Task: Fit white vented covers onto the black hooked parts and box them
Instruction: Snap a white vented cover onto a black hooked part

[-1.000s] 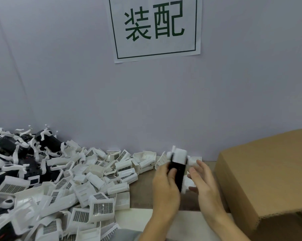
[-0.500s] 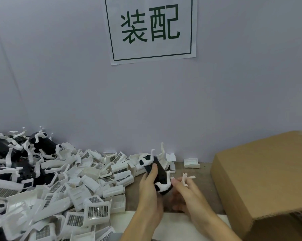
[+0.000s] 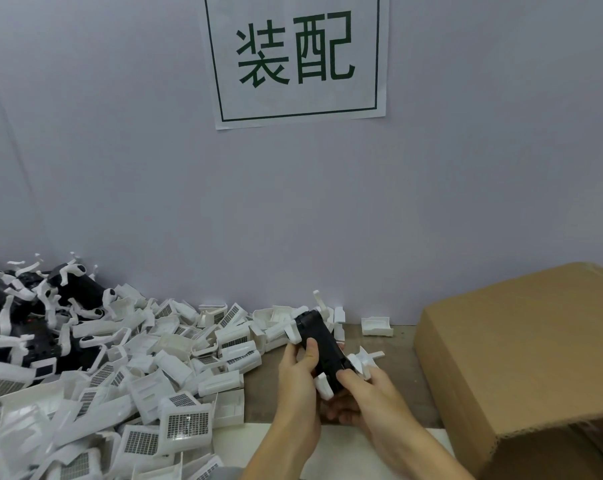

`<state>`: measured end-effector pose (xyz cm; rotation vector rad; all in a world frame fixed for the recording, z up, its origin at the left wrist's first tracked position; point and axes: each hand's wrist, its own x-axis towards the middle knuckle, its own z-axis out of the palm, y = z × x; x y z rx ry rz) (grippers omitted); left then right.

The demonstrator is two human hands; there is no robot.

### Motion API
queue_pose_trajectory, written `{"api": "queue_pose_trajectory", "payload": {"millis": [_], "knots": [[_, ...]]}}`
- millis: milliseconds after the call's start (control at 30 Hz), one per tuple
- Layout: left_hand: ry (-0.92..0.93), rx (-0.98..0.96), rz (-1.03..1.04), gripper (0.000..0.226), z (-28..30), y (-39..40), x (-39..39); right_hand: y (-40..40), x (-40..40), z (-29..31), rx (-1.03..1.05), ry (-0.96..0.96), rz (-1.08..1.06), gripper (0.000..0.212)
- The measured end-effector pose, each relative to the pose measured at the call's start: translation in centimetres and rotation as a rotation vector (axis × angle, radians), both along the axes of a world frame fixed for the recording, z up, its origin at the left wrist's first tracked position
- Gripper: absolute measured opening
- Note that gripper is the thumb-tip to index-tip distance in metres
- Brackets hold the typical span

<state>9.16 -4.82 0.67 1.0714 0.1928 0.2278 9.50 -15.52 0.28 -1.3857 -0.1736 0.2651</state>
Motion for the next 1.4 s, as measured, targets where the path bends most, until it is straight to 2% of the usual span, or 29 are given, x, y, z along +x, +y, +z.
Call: {"api": "queue_pose_trajectory", "payload": {"millis": [233,467,667,900,1033,1267,1400], "knots": [[0.006,0.000,0.068,0.021,0.05,-0.02,0.21,0.08,0.23,-0.22,-0.054,0.017,0.041,0.023],[-0.030,0.079,0.064,0.017,-0.15,-0.17,0.24,0.22,0.22,-0.55,-0.100,0.007,-0.058,0.021],[-0.075,0.079,0.048,0.016,-0.15,-0.26,0.21,-0.22,0.14,-0.16,-0.013,0.055,-0.014,0.029],[-0.061,0.036,0.055,0.018,-0.01,-0.24,0.27,-0.14,0.45,-0.53,-0.032,0.037,-0.052,0.014],[-0.020,-0.035,0.052,0.017,0.02,0.09,0.40,-0.22,0.33,-0.47,-0.050,0.014,0.003,0.017],[-0.056,0.037,0.020,0.018,-0.02,-0.17,0.30,-0.17,0.34,-0.43,-0.127,-0.026,-0.034,0.026],[-0.084,-0.012,-0.016,0.020,0.07,0.03,0.21,-0.46,0.09,-0.22,-0.090,-0.073,-0.009,0.024]]}}
